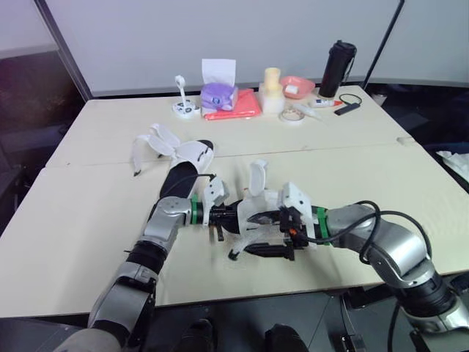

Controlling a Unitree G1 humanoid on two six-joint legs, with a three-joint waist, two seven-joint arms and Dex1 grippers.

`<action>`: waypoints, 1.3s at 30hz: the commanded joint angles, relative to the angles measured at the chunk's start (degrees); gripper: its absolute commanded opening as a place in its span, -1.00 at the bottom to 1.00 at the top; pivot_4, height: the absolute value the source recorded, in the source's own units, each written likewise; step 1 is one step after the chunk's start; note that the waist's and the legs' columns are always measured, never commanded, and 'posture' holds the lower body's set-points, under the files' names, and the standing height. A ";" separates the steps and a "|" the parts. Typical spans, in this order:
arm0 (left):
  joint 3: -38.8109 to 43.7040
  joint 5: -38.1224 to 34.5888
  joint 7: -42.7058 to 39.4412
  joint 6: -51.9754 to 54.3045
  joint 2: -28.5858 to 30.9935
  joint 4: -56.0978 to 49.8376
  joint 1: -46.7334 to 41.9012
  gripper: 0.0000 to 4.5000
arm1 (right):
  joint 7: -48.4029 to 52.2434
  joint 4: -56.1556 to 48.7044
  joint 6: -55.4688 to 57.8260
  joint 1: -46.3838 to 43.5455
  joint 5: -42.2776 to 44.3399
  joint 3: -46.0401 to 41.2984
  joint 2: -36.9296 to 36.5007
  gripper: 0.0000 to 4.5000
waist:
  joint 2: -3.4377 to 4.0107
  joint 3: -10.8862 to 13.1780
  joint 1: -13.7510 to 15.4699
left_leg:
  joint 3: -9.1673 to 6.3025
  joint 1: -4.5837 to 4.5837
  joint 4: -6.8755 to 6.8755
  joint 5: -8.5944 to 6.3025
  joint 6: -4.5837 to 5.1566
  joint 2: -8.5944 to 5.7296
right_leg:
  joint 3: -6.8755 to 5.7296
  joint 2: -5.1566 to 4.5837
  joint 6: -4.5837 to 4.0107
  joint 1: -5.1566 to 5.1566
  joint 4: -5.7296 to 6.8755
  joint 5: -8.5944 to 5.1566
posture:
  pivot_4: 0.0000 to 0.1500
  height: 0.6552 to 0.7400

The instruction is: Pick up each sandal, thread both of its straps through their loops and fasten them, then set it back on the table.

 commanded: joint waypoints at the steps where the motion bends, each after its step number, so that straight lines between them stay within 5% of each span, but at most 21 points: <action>1: -0.63 0.84 -0.11 0.25 -0.01 -0.07 -0.31 -1.00 | 1.74 -4.94 -2.18 1.69 -0.64 -1.84 -3.81 0.99 | 0.00 0.00 0.12 | 0.00 0.00 -0.01 0.00 0.00 0.00 | 0.00 0.00 0.00 0.01 -0.02 0.00 | 1.00 1.00; 11: -0.86 0.88 -0.33 -0.29 -0.24 0.59 -0.42 -1.00 | 3.25 -13.35 3.14 14.51 7.12 -14.60 -14.05 0.99 | -0.05 0.01 0.21 | -0.03 -0.01 -0.02 -0.02 0.02 0.03 | -0.10 -0.02 0.00 0.14 -0.21 0.00 | 1.00 1.00; 26: -0.98 1.34 -0.55 -0.79 -1.02 1.16 -0.52 -1.00 | -23.88 -3.57 27.28 14.02 23.67 -21.18 15.26 0.99 | -0.11 -0.04 0.26 | -0.28 -0.02 -0.05 -0.02 0.02 0.01 | -0.09 -0.03 -0.02 0.16 -0.30 0.01 | 1.00 1.00; 39: -0.71 1.39 -0.24 -0.20 -0.85 0.10 0.36 -1.00 | -32.55 0.41 30.87 10.91 27.77 -21.69 23.89 0.99 | -0.08 -0.06 0.18 | -0.29 -0.01 -0.06 -0.02 0.03 -0.01 | -0.11 -0.03 -0.01 0.16 -0.28 0.02 | 1.00 1.00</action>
